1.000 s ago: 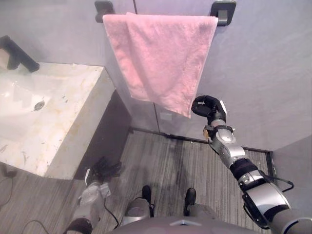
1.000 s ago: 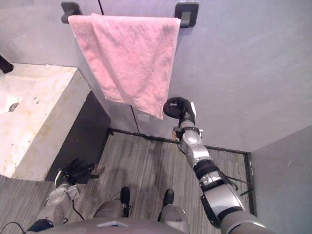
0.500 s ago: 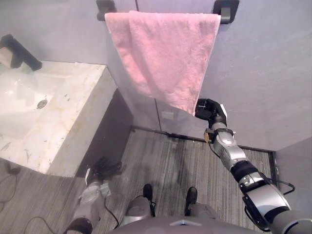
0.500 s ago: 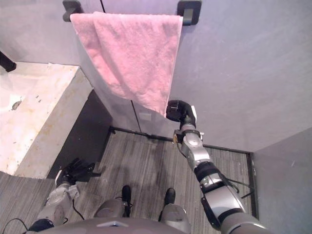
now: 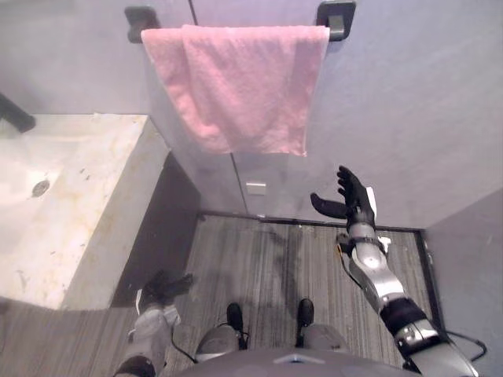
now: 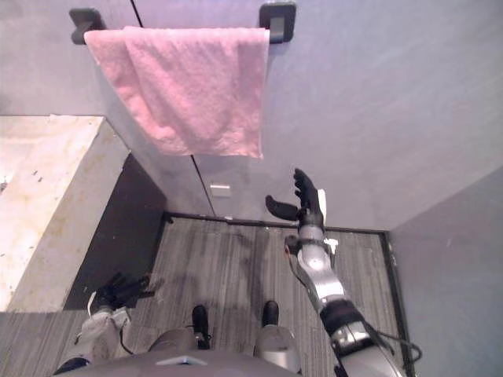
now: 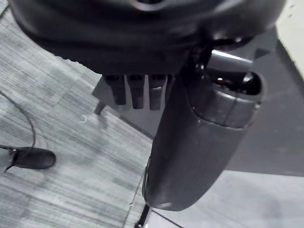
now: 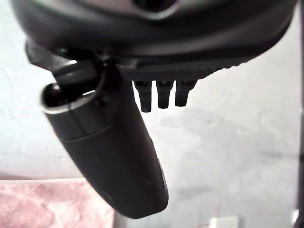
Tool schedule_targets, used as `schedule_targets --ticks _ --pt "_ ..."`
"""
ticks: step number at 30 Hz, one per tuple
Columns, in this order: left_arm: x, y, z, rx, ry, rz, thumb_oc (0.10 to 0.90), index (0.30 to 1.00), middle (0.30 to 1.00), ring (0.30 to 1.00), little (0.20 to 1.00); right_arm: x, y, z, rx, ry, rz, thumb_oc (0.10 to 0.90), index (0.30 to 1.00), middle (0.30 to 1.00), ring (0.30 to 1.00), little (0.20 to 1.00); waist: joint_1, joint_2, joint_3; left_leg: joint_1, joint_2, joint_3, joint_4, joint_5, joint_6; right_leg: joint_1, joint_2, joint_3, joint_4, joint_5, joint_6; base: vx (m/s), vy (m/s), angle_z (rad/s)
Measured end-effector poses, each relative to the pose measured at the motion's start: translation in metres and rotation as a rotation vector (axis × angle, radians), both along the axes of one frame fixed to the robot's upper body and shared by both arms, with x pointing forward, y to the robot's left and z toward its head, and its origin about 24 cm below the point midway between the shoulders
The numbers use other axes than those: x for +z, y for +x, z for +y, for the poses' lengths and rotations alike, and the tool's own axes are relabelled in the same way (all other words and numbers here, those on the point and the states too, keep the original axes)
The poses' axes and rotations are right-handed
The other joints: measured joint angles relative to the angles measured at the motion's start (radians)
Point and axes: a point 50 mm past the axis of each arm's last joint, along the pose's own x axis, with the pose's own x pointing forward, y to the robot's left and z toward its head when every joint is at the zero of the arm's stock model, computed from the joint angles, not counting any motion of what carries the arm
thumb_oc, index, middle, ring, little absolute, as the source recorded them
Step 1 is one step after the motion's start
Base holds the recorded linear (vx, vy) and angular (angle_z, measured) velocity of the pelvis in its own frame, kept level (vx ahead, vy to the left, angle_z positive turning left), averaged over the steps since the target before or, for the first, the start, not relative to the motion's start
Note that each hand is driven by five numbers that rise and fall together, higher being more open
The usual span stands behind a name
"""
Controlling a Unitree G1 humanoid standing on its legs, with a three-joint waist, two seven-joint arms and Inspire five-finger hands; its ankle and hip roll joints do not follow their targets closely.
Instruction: Organize the bathroom.
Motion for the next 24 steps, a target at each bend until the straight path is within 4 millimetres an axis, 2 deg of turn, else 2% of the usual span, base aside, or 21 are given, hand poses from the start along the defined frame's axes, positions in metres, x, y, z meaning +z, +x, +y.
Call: schedule_targets --ticks 2,5,6,8,11,13,14,15,16,17,18,19,20,22,23,24 --pt "-0.008 -0.014 0.002 0.005 -0.007 0.059 0.800 0.900 0.900 0.900 0.900 -0.019 -0.020 -0.005 -0.001 -0.085 0.075 0.800 0.900 0.900 0.900 0.900 -0.023 -0.025 -0.015 0.020 -0.009 0.012 -0.030 0.006 0.009 -0.003 -0.007 0.003 0.000 0.003 0.004 -0.24 0.208 -0.14" --pt "-0.021 -0.041 0.004 -0.010 -0.034 0.187 0.800 0.900 0.900 0.900 0.900 -0.060 -0.058 -0.021 -0.080 -0.140 0.262 0.800 0.900 0.900 0.900 0.900 -0.054 -0.068 -0.050 0.026 -0.030 0.028 -0.039 -0.003 0.024 -0.005 -0.026 0.028 0.000 0.007 0.026 -0.25 0.218 -0.13" --pt "-0.023 -0.044 0.005 -0.012 -0.039 0.203 0.800 0.900 0.900 0.900 0.900 -0.065 -0.064 -0.024 -0.097 -0.141 0.293 0.800 0.900 0.900 0.900 0.900 -0.054 -0.072 -0.057 0.025 -0.028 0.030 -0.039 -0.007 0.026 -0.007 -0.030 0.029 0.000 0.001 0.034 -0.22 0.164 -0.14" --pt "-0.029 -0.060 0.004 -0.037 -0.062 0.291 0.800 0.900 0.900 0.900 0.900 -0.094 -0.104 -0.033 -0.192 -0.121 0.456 0.800 0.900 0.900 0.900 0.900 -0.056 -0.090 -0.075 0.023 -0.042 0.046 -0.039 -0.013 0.036 -0.021 -0.045 0.044 0.000 0.016 0.049 -0.24 0.112 -0.16" --pt "-0.033 -0.080 0.004 -0.052 -0.083 0.380 0.800 0.900 0.900 0.900 0.900 -0.114 -0.141 -0.032 -0.224 -0.115 0.602 0.800 0.900 0.900 0.900 0.900 -0.064 -0.100 -0.081 0.016 -0.058 0.073 -0.039 -0.020 0.052 -0.045 -0.064 0.062 0.000 0.040 0.075 -0.40 0.116 -0.32" --pt "-0.036 -0.091 0.003 -0.065 -0.105 0.441 0.800 0.900 0.900 0.900 0.900 -0.124 -0.154 -0.029 -0.239 -0.100 0.679 0.800 0.900 0.900 0.900 0.900 -0.079 -0.089 -0.073 -0.009 -0.054 0.111 -0.040 -0.017 0.068 -0.099 -0.067 0.059 0.016 0.098 0.128 -0.49 0.092 -0.51" --pt "-0.036 -0.092 0.005 -0.048 -0.109 0.446 0.800 0.900 0.900 0.900 0.900 -0.130 -0.169 -0.025 -0.255 -0.069 0.735 0.800 0.900 0.900 0.900 0.900 -0.086 -0.087 -0.068 -0.020 -0.052 0.141 -0.040 -0.002 0.091 -0.120 -0.064 0.042 0.003 0.164 0.150 -0.64 0.084 -0.62" --pt "-0.035 -0.087 0.006 -0.066 -0.104 0.437 0.800 0.900 0.900 0.900 0.900 -0.136 -0.175 -0.023 -0.277 0.001 0.783 0.800 0.900 0.900 0.900 0.900 -0.079 -0.073 -0.056 -0.035 -0.032 0.168 -0.040 0.011 0.114 -0.151 -0.047 0.028 0.002 0.223 0.163 -0.59 0.056 -0.51" --pt "-0.034 -0.084 0.007 -0.074 -0.104 0.429 0.800 0.900 0.900 0.900 0.900 -0.139 -0.176 -0.022 -0.286 0.040 0.814 0.800 0.900 0.900 0.900 0.900 -0.082 -0.056 -0.048 -0.048 -0.018 0.167 -0.040 0.017 0.125 -0.166 -0.044 0.004 0.030 0.204 0.180 -0.63 0.005 -0.35" --pt "-0.033 -0.075 0.006 -0.085 -0.104 0.409 0.800 0.900 0.900 0.900 0.900 -0.144 -0.185 -0.020 -0.315 0.123 0.884 0.800 0.900 0.900 0.900 0.900 -0.073 -0.039 -0.051 -0.076 0.012 0.170 -0.039 0.030 0.136 -0.206 -0.029 -0.034 0.159 0.109 0.142 -0.51 -0.008 -0.12" --pt "-0.032 -0.066 0.006 -0.103 -0.096 0.388 0.800 0.900 0.900 0.900 0.900 -0.148 -0.193 -0.023 -0.352 0.216 0.937 0.800 0.900 0.900 0.900 0.900 -0.057 -0.012 -0.052 -0.111 0.044 0.179 -0.037 0.057 0.129 -0.255 -0.006 -0.021 0.362 -0.016 0.094 -0.59 -0.015 -0.20" --pt "-0.030 -0.059 0.008 -0.113 -0.086 0.376 0.800 0.900 0.900 0.900 0.900 -0.150 -0.198 -0.024 -0.385 0.269 0.964 0.800 0.900 0.900 0.900 0.900 -0.042 -0.009 -0.049 -0.122 0.062 0.182 -0.033 0.076 0.128 -0.263 0.005 -0.007 0.479 -0.085 0.105 -0.60 -0.023 -0.23" --pt "-0.029 -0.056 0.011 -0.111 -0.077 0.375 0.800 0.900 0.900 0.900 0.900 -0.151 -0.201 -0.023 -0.384 0.299 0.990 0.800 0.900 0.900 0.900 0.900 -0.029 -0.011 -0.047 -0.141 0.068 0.179 -0.030 0.097 0.126 -0.228 0.008 0.006 0.540 -0.145 0.126 -0.68 -0.052 -0.28" --pt "-0.028 -0.053 0.014 -0.108 -0.071 0.389 0.800 0.900 0.900 0.900 0.900 -0.152 -0.194 -0.021 -0.320 0.295 1.011 0.800 0.900 0.900 0.900 0.900 -0.011 -0.027 -0.046 -0.174 0.073 0.175 -0.023 0.115 0.124 -0.162 0.030 0.104 0.602 -0.231 0.162 -0.64 -0.098 -0.19" --pt "-0.028 -0.051 0.013 -0.111 -0.073 0.388 0.800 0.900 0.900 0.900 0.900 -0.151 -0.191 -0.021 -0.306 0.290 1.007 0.800 0.900 0.900 0.900 0.900 -0.007 -0.028 -0.046 -0.188 0.073 0.171 -0.022 0.114 0.118 -0.133 0.031 0.120 0.574 -0.250 0.168 -0.59 -0.150 -0.18" --pt "-0.028 -0.046 0.011 -0.115 -0.081 0.383 0.800 0.900 0.900 0.900 0.900 -0.149 -0.181 -0.023 -0.280 0.280 0.990 0.800 0.900 0.900 0.900 0.900 0.009 -0.036 -0.049 -0.208 0.075 0.166 -0.022 0.146 0.125 -0.097 0.029 0.139 0.530 -0.297 0.171 -0.53 -0.203 -0.10"
